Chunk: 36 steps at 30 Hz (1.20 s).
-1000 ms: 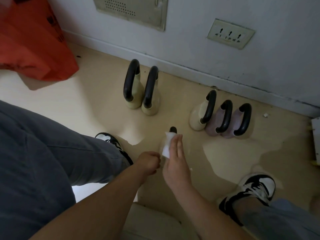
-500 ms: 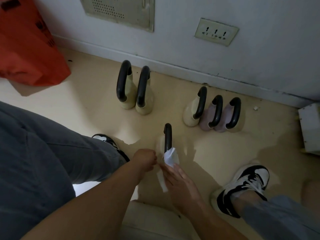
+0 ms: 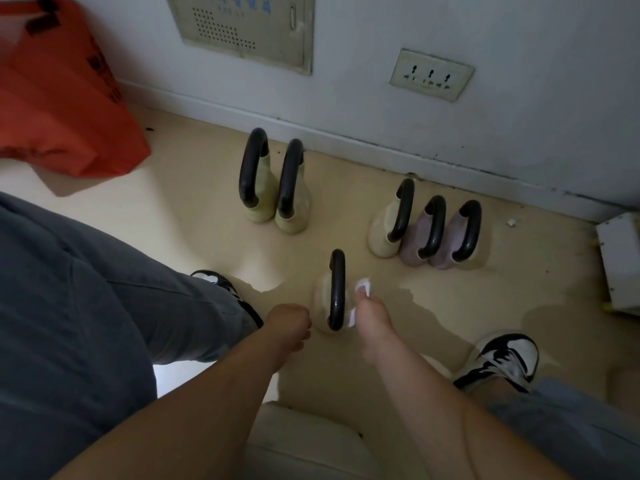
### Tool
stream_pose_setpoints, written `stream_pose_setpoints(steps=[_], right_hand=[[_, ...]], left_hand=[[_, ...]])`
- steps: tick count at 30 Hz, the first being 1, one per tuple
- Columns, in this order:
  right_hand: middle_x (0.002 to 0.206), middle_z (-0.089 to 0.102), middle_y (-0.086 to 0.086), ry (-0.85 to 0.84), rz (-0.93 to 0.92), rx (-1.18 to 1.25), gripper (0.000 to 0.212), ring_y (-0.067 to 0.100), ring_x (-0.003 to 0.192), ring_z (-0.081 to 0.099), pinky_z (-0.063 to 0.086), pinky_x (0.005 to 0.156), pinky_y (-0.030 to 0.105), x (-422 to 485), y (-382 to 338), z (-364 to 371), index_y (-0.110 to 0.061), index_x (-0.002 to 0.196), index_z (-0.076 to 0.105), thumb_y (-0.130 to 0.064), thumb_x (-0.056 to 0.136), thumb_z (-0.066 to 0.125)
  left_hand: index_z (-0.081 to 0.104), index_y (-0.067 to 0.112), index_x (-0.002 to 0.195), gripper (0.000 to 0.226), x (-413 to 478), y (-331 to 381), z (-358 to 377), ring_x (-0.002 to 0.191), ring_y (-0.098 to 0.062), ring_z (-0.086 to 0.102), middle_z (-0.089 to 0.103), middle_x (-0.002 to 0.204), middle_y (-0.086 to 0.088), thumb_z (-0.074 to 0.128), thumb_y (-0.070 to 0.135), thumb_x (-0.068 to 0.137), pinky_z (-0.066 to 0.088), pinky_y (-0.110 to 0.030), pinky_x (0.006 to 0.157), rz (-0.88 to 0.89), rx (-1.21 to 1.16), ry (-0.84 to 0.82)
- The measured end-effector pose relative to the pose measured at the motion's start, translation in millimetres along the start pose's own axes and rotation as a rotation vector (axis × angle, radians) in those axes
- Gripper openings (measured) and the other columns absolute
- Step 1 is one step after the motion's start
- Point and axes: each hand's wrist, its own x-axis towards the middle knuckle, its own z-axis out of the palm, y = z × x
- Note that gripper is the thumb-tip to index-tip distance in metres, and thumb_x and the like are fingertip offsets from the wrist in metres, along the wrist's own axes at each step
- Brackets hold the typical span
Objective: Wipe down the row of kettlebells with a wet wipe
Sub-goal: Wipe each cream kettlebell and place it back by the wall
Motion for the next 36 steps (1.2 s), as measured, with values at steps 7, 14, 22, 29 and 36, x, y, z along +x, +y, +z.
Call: stream_pose_setpoints(steps=[7,14,22,29,36], right_hand=[[0.091,0.062,-0.001,0.141,-0.071,0.127,0.039,0.023,0.088,0.06,0.047,0.086,0.037,-21,-18,15,-0.014,0.137,0.059,-0.032,0.108,0.041],[0.128,0.065,0.009,-0.055,-0.08,0.209,0.046,0.028,0.113,0.063,0.05,0.1,0.042,-22,-64,-9,-0.012,0.14,0.051,-0.039,0.102,0.053],[0.104,0.076,0.006,-0.148,-0.29,-0.101,0.026,0.025,0.094,0.074,0.062,0.077,0.04,-12,-67,1,-0.019,0.116,0.067,-0.035,0.106,0.049],[0.058,0.048,0.001,0.008,-0.303,-0.222,0.039,0.015,0.05,0.041,0.032,0.048,0.023,17,-47,-13,0.001,0.091,0.07,-0.037,0.099,0.066],[0.068,0.054,0.009,0.066,-0.168,-0.028,0.031,0.02,0.054,0.048,0.037,0.046,0.025,41,-40,-11,-0.011,0.088,0.06,-0.036,0.105,0.051]], left_hand=[[0.066,0.013,0.095,0.013,-8,13,8,0.096,-0.027,0.069,0.069,0.111,-0.015,0.053,0.011,0.095,0.056,-0.039,0.084,0.034,-0.097,0.056],[0.07,0.012,0.111,0.056,-25,45,6,0.097,-0.025,0.072,0.076,0.103,-0.008,0.042,0.059,0.098,0.055,-0.041,0.091,0.216,-0.364,0.013],[0.068,0.01,0.122,0.051,-28,55,-5,0.107,-0.032,0.07,0.073,0.114,-0.013,0.076,0.044,0.084,0.05,-0.05,0.102,0.308,-0.224,-0.323],[0.062,0.004,0.125,0.034,-10,63,-14,0.104,-0.026,0.065,0.065,0.127,-0.02,0.059,0.022,0.097,0.052,-0.04,0.098,0.133,-0.005,-0.081],[0.062,0.006,0.101,0.029,3,60,-30,0.103,-0.032,0.053,0.056,0.114,-0.01,0.041,0.026,0.103,0.039,-0.031,0.081,0.528,0.417,0.735]])
